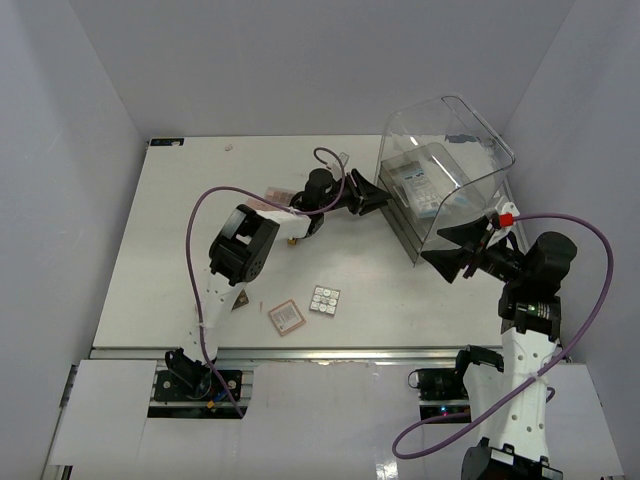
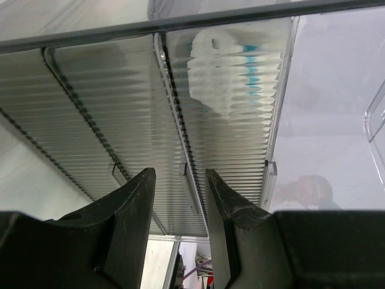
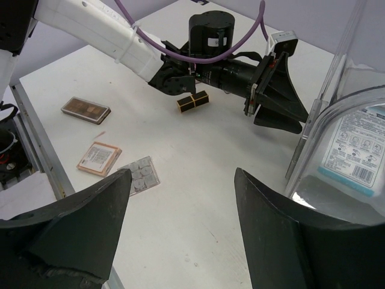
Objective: Organize the makeup
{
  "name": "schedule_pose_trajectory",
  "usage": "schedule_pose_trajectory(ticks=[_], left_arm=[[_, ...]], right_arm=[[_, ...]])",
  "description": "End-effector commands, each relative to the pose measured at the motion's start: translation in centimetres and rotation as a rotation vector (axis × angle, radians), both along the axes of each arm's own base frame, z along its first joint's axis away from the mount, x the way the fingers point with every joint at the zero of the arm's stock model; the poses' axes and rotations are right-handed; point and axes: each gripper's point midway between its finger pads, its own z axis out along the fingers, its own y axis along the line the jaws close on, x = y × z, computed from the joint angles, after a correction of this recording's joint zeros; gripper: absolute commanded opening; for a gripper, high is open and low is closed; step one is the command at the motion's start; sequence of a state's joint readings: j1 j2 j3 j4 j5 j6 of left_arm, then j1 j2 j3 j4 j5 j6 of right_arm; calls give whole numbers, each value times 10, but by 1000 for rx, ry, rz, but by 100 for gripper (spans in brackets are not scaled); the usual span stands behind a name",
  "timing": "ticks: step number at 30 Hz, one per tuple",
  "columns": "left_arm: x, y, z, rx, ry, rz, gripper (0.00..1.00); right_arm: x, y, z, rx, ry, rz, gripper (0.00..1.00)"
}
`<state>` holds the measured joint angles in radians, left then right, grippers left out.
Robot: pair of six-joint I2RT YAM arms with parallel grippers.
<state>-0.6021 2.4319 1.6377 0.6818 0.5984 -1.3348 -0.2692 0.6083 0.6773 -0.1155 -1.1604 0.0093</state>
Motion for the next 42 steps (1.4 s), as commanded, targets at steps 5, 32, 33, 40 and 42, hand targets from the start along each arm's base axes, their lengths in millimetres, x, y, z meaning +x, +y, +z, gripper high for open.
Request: schedule_pose_trajectory(ticks=[5, 32, 33, 40, 42], left_arm=[[-1, -14, 8, -27, -8, -14, 44], [-25, 22, 18, -28, -44, -13, 6], [-27, 31, 23, -29, -54, -7, 6], [-48, 78, 14, 17, -55, -12, 7], [-55, 85, 9, 31, -55, -19, 10]], right_arm=[[-3, 1, 12, 3, -52, 17, 75], [-4, -1, 18, 29, -42, 0, 75], [-4, -1, 18, 30, -39, 1, 75], [2, -3, 18, 25, -28, 4, 73], [4, -4, 17, 18, -18, 2, 73]])
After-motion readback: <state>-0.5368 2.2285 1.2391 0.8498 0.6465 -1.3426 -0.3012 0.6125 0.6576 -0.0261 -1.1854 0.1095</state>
